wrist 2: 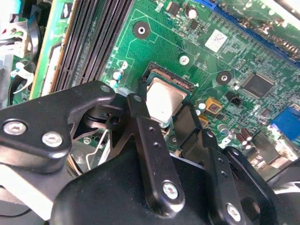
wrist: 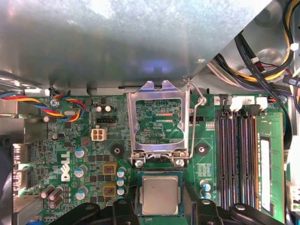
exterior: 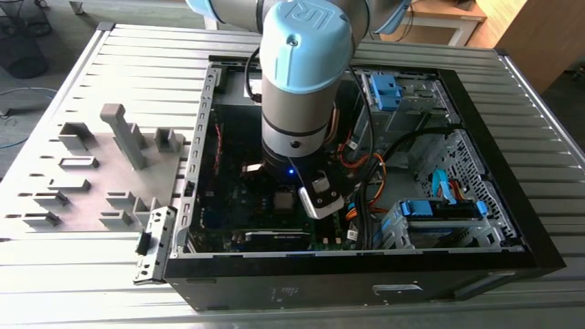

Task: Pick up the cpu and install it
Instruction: 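Place the cpu into insertion slot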

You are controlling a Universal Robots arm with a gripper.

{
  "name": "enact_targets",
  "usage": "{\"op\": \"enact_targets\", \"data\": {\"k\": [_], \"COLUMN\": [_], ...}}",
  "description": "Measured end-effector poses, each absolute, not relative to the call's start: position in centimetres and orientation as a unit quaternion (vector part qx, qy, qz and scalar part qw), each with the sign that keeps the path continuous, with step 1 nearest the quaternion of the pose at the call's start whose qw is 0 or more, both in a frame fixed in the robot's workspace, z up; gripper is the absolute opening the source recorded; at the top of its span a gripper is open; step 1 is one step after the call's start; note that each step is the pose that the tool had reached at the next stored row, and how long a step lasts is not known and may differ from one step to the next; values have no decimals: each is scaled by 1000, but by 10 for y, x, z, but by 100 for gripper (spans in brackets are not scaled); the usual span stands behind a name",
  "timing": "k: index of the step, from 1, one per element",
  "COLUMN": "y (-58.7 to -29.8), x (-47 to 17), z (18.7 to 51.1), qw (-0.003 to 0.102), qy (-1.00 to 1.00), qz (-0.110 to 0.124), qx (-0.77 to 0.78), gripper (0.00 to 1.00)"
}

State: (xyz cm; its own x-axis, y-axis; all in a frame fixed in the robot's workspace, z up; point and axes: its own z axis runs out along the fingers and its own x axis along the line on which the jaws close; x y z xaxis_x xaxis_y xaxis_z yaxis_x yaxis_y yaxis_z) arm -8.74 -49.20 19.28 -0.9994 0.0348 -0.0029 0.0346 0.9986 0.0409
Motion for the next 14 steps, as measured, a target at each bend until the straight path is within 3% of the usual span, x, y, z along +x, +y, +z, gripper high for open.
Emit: {"op": "enact_targets", "data": {"k": [14], "y": [-495], "x": [-87], "z": [190], "qw": [2], "qy": [1000], "qz": [20], "qx": [17], "gripper": [47]}}
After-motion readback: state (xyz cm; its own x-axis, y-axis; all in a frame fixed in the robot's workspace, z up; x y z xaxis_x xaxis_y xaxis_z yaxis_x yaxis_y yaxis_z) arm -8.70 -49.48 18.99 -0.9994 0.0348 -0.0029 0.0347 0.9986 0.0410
